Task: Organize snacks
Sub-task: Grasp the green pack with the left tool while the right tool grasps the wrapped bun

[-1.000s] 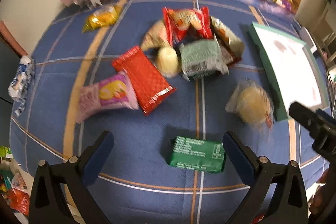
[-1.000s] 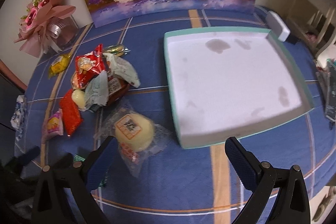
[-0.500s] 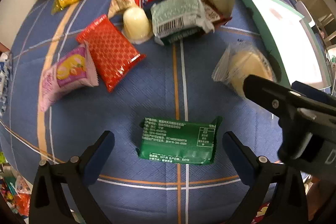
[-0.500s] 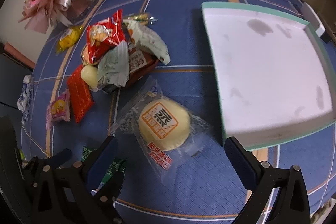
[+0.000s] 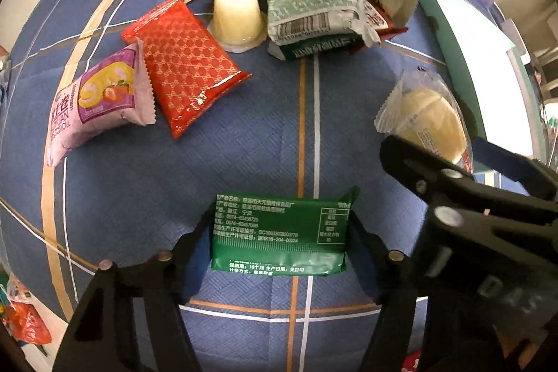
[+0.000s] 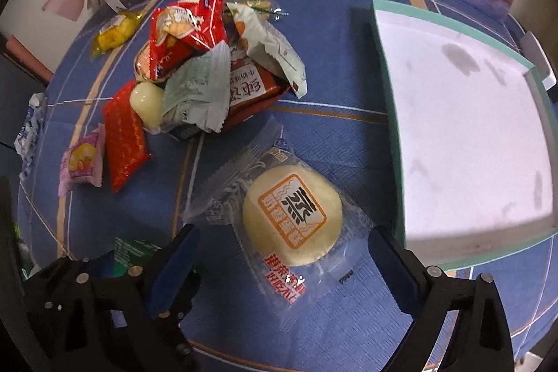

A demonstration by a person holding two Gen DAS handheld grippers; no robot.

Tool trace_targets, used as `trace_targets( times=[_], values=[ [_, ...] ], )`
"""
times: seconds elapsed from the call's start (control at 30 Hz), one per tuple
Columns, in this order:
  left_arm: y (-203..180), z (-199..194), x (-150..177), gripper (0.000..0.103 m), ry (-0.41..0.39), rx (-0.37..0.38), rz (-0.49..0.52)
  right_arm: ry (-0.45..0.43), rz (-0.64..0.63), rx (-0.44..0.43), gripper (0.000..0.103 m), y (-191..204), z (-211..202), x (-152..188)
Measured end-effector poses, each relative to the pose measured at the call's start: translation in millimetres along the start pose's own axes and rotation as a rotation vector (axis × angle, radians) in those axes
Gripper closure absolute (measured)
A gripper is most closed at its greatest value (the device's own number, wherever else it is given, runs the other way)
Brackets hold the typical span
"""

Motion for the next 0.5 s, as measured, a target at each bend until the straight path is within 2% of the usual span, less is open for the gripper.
trace_targets(
  times=[0.17, 0.2, 0.3, 0.37, 0.4, 0.5],
  values=[
    [14, -5, -2, 0.032, -0.004, 0.003, -0.013, 0.021, -0.005, 0.026, 0.008, 4, 17, -1],
    [13, -8, 0, 0.032, -0.004, 0.003, -0.015, 0.024, -0.004, 0.024, 0.010, -7, 13, 6],
    [7, -20, 8, 0.032, -0.009, 0.006, -0.029, 0.026, -0.002, 0.039, 0.012, -7, 20, 5],
    [9, -23, 7, 0.032, -0.013, 0.008, -0.040, 0.024, -0.003, 0.044, 0.015, -12, 18, 7],
    [8, -26, 9, 0.032, -0.014, 0.009, -0.042, 0.022, -0.002, 0.049, 0.021, -13, 19, 8],
    [12, -35, 11, 0.032, -0.019, 0.015, -0.055, 0.015, 0.015, 0.053, 0.024, -20, 18, 9]
  ],
)
Point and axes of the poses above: each gripper's, at about its wrist camera, not at the fingertips, and z roughly the way its jaws point, y to its left, x to its underside, the point moved 6 cm from there along z, roughly the way its jaws point, and after that the axes turned 1 degree about -x, right-handed, at the moved point
